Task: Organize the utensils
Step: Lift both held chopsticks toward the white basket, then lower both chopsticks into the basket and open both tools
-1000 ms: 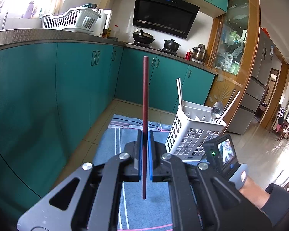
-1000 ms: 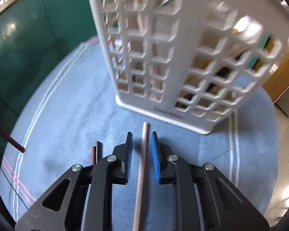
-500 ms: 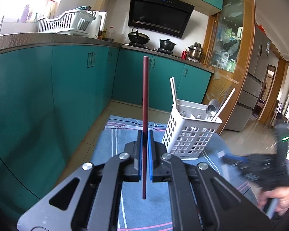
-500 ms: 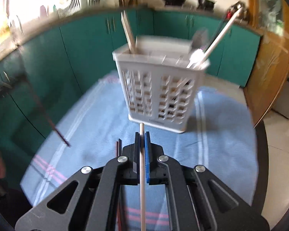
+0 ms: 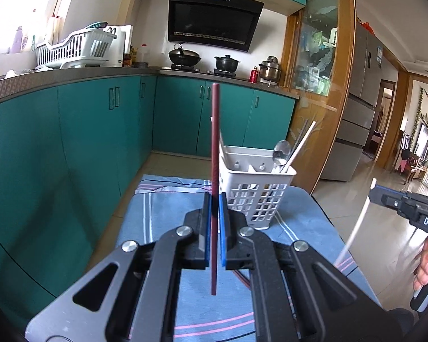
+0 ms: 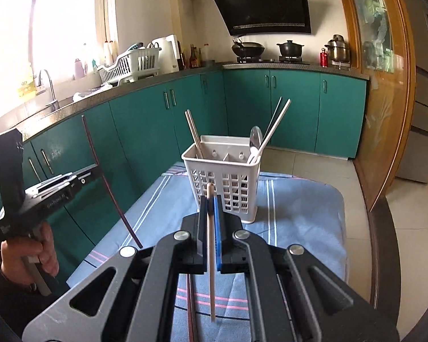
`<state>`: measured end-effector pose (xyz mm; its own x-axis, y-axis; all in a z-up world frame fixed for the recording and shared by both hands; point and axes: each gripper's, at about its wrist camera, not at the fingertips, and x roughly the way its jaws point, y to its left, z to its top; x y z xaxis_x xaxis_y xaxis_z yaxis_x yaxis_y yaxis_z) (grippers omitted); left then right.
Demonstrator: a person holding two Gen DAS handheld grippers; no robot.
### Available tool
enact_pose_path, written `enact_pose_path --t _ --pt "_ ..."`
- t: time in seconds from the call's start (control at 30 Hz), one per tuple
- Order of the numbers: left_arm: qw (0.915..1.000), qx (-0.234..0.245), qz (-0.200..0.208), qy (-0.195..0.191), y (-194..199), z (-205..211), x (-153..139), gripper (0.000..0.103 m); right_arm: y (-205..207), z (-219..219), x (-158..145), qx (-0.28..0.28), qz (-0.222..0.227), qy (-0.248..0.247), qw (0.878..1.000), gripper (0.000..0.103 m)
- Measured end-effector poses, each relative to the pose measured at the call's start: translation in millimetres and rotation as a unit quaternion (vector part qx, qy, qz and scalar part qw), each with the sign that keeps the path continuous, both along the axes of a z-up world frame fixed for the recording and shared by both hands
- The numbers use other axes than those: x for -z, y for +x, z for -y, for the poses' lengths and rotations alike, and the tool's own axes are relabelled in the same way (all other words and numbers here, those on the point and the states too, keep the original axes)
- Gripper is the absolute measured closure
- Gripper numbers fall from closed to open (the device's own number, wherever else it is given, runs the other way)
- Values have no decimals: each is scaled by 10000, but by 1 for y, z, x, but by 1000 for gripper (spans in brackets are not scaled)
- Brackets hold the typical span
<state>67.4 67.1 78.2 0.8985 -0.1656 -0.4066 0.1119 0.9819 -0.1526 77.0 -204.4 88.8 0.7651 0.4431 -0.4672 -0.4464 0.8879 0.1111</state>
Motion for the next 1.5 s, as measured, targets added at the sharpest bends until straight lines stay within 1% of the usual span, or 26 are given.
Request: enact_pose_path --t 0.17,0.23,0.3,0.43,0.53,0.57,0.67,0.7,0.8,0.87,0.93,1.03,1.13,1.23,1.3,1.33,1.37,1.4,1.43,1.47,1.5 --pt "9999 58 -37 77 4 14 -7 98 0 4 -11 -51 60 108 9999 99" --pt "9999 134 -89 -50 11 17 -16 98 1 5 -17 -66 89 143 9998 99" --pt "9997 192 -91 -132 19 19 -27 98 9 5 -32 -110 124 166 9997 99" --pt "9995 276 20 -144 44 26 -65 98 34 4 -71 -126 181 218 9995 99" --pt "9989 369 188 -210 68 32 -104 98 53 2 -99 -142 262 234 9993 99" --pt "9988 377 244 -211 74 34 -113 98 62 0 -113 -153 294 242 9992 99" --pt "9984 338 416 -171 98 39 -142 98 81 -4 -141 -91 426 183 9989 99" --pt "9983 312 471 -168 108 40 -150 98 88 -5 -150 -37 495 151 9987 99" --pt "9983 256 494 -159 134 44 -162 98 107 -7 -168 91 606 185 9980 99" --pt "9984 256 480 -126 150 49 -160 98 122 -7 -173 159 638 218 9976 99" --pt "9989 255 381 -137 165 52 -151 98 135 -7 -170 216 596 293 9976 99" --pt "9995 174 192 -172 183 53 -121 98 152 -10 -154 271 524 367 9976 99" --pt "9998 158 -26 -154 196 52 -80 98 165 -15 -123 321 393 317 9982 99" --pt "9994 147 -238 -200 202 49 -45 98 177 -17 -82 341 36 277 9990 99" --pt "9990 113 -382 -182 205 47 -24 89 181 -20 -60 315 -171 223 9991 98" --pt "9989 47 -465 -100 204 46 -17 64 182 -21 -51 304 -267 170 9990 98" --pt "9989 -6 -472 -65 202 44 -14 37 182 -21 -46 303 -326 127 9989 96" --pt "9992 -73 -394 -45 195 41 -13 30 181 -22 -41 301 -379 85 9988 85" --pt "9994 -101 -323 -32 189 38 -13 27 176 -19 -38 313 -365 80 9988 78" --pt "9996 -90 -258 8 177 34 -15 26 170 -17 -38 337 -309 83 9989 64" --pt "9997 -113 -225 52 164 30 -15 25 162 -13 -40 393 -193 96 9990 56"
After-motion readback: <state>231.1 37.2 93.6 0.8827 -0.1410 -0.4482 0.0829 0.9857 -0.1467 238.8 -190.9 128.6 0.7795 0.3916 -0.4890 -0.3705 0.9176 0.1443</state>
